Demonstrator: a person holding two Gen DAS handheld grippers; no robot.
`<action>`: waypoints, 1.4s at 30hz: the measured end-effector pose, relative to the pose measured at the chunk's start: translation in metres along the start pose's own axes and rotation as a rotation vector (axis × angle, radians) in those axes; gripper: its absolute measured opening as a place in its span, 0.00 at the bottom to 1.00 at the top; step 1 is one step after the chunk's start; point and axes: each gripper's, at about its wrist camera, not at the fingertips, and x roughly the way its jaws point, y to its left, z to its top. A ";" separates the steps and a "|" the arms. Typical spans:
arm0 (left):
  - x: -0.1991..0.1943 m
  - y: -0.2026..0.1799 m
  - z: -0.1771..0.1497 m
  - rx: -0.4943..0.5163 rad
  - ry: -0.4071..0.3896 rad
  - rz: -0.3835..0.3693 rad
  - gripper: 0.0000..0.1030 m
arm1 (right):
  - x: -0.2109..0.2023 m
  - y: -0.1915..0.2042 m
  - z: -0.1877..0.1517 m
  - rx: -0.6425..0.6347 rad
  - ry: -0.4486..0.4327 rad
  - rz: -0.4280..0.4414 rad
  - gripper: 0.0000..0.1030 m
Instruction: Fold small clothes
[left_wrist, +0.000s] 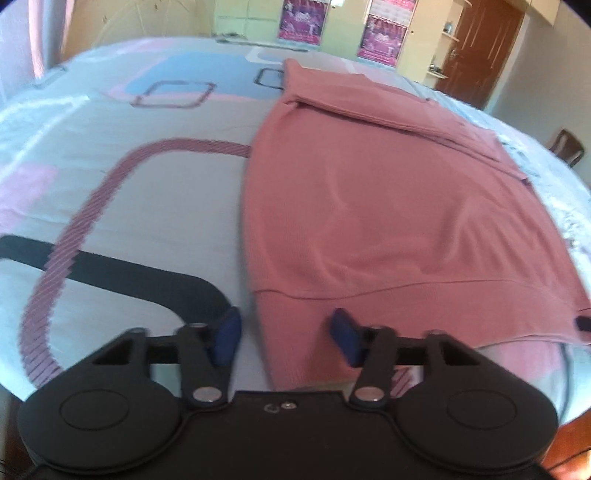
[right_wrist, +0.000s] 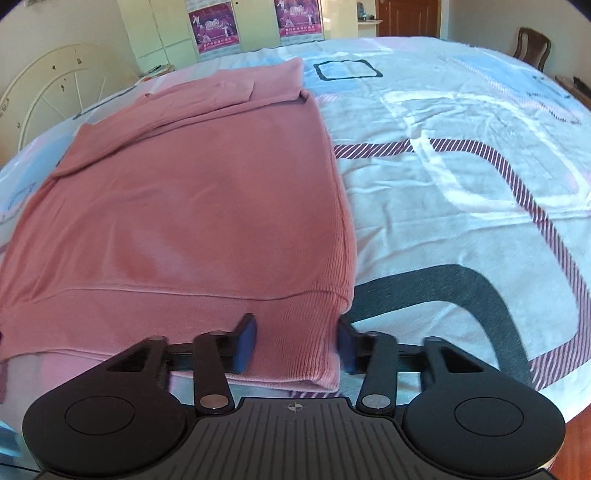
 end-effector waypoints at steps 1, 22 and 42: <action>0.001 0.001 0.001 -0.012 0.009 -0.018 0.36 | 0.000 -0.001 0.000 0.007 0.003 0.008 0.30; -0.007 -0.011 0.077 -0.079 -0.109 -0.253 0.06 | -0.026 0.005 0.050 0.077 -0.106 0.179 0.10; 0.141 -0.033 0.306 -0.174 -0.233 -0.121 0.06 | 0.137 0.001 0.302 0.195 -0.174 0.237 0.09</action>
